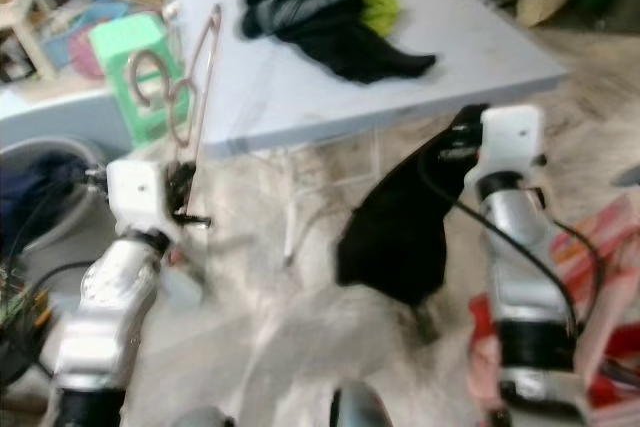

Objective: Hang hanger

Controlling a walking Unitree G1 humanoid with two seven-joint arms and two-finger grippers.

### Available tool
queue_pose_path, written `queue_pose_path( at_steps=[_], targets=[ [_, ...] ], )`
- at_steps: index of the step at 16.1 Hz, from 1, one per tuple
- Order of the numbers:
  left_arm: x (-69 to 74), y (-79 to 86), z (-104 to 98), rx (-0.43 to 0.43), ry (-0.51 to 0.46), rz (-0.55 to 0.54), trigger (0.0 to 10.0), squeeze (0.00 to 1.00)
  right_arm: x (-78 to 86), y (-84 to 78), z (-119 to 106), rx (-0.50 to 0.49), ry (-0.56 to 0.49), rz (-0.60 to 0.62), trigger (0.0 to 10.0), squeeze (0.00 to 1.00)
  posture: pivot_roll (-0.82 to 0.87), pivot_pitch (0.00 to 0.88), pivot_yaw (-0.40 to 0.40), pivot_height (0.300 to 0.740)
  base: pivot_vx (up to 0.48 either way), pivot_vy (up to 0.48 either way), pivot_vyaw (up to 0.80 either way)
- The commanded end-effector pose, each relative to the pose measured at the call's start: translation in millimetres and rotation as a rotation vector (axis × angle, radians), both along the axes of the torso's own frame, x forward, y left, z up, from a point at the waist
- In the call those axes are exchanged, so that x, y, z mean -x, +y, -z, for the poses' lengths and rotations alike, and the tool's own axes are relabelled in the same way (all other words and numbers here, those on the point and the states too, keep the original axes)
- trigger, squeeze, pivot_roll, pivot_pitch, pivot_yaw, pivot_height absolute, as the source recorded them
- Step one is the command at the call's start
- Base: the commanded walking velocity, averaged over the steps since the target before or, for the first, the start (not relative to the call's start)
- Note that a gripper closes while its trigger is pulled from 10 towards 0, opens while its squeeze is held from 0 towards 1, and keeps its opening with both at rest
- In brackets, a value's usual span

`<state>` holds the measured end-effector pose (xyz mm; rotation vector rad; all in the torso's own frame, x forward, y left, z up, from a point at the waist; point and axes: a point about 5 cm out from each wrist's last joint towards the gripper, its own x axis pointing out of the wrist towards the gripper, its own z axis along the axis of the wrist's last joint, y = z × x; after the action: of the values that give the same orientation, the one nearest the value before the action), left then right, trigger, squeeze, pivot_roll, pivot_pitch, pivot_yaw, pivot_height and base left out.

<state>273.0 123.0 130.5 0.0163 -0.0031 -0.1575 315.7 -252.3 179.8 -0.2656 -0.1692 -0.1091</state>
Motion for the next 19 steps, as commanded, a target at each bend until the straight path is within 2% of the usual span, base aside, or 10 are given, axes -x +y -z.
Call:
queue_pose_path(
  at_steps=[1,5,10,12,15,17,19],
  targets=[
    [-2.2,8.8,-7.1,-0.024,-0.032,-0.025,10.0,0.0,-3.8,5.8,-12.1,0.004,-0.053,-0.017,10.0,0.0,0.02,0.05,-0.005,0.74,0.461,0.0,0.0],
    [-6.1,8.7,-12.8,-0.024,-0.054,-0.035,10.0,0.0,-13.4,16.2,-26.1,0.057,-0.107,-0.065,10.0,0.0,0.02,0.042,-0.004,0.74,0.461,0.0,0.0],
    [-7.5,9.5,-14.4,-0.025,-0.061,-0.046,10.0,0.0,-27.8,24.3,-49.7,0.03,-0.181,-0.086,10.0,0.0,0.03,0.039,-0.008,0.74,0.463,0.0,0.41],
    [-6.9,10.5,-14.3,-0.024,-0.061,-0.053,10.0,0.0,-29.2,26.1,-53.8,0.036,-0.197,-0.104,10.0,0.0,0.03,0.042,-0.01,0.74,0.461,0.0,0.0],
    [-8.0,10.2,-12.8,-0.033,-0.052,-0.074,10.0,0.0,-32.0,35.7,-61.3,0.078,-0.233,-0.146,10.0,0.0,0.03,0.044,-0.01,0.74,0.386,0.0,0.72],
    [-8.1,9.8,-13.0,-0.029,-0.055,-0.068,10.0,0.0,-33.5,36.6,-65.7,0.068,-0.245,-0.147,10.0,0.0,0.03,0.043,-0.012,0.74,0.371,0.0,0.78],
    [-8.1,9.9,-12.5,-0.03,-0.054,-0.069,10.0,0.0,-34.1,35.3,-65.7,0.047,-0.251,-0.138,10.0,0.0,0.03,0.043,-0.013,0.74,0.388,0.0,0.0]
  ],
)
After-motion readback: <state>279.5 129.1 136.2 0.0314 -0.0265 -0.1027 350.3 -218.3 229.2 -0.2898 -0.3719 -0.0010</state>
